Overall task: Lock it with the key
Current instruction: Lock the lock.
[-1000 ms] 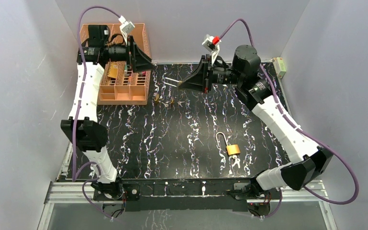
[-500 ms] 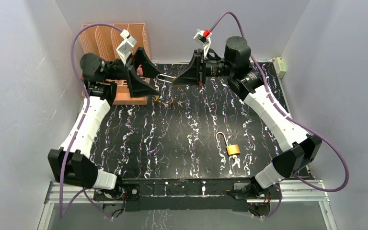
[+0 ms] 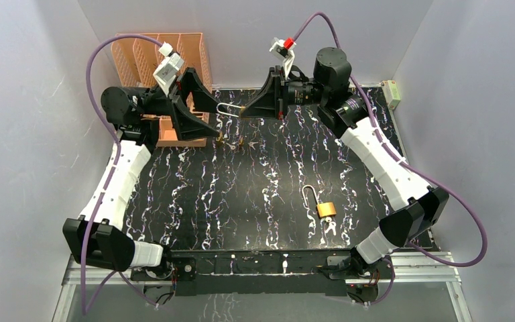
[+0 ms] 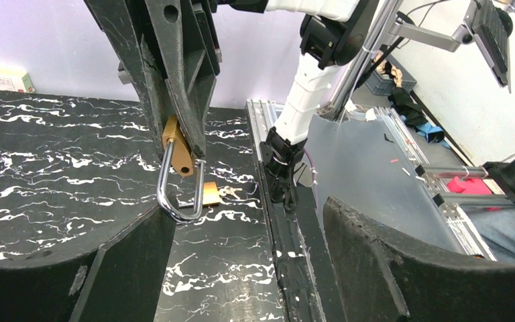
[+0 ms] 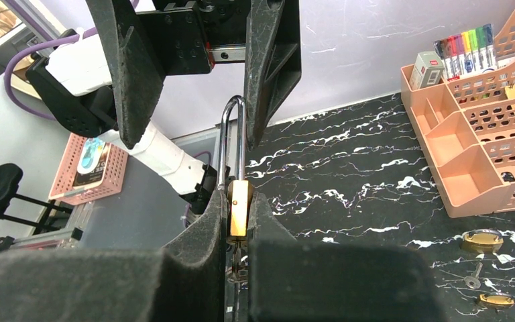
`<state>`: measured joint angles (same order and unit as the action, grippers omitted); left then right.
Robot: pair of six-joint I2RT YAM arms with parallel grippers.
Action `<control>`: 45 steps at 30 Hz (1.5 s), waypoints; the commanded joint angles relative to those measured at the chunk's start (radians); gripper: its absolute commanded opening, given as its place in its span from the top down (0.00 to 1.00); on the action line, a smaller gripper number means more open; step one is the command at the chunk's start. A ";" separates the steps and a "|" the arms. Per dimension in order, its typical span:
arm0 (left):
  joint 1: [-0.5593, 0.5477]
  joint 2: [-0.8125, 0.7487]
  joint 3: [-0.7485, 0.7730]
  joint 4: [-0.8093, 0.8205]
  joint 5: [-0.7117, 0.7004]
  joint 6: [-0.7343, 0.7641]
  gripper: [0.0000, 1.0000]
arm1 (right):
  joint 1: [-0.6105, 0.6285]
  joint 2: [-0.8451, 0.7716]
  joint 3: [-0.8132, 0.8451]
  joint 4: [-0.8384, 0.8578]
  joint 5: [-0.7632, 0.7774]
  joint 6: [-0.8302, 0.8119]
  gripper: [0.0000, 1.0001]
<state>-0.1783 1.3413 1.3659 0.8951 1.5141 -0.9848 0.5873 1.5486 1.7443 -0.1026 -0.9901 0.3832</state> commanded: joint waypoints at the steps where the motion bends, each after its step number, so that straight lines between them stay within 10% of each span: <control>1: 0.003 0.002 0.031 0.016 -0.066 0.009 0.22 | -0.009 -0.022 0.030 0.029 0.004 0.006 1.00; 7: 0.007 0.009 0.083 -0.224 -0.127 0.170 0.17 | -0.009 -0.024 0.041 -0.002 0.003 -0.014 1.00; 21: 0.007 0.002 0.084 -0.346 -0.062 0.239 0.42 | -0.009 -0.017 0.046 0.006 -0.002 -0.010 1.00; 24: 0.007 0.002 0.080 -0.346 -0.045 0.238 0.57 | -0.008 -0.014 0.047 0.006 -0.004 -0.009 1.00; 28: 0.007 0.003 0.073 -0.346 -0.046 0.232 1.00 | -0.009 -0.009 0.050 0.012 -0.006 -0.004 1.00; 45: -0.032 -0.007 0.048 -0.337 -0.061 0.170 1.00 | 0.006 -0.018 0.011 0.094 0.050 -0.032 1.00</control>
<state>-0.1761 1.3666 1.4124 0.5396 1.4085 -0.7744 0.5892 1.5528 1.7435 -0.1188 -1.0020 0.3774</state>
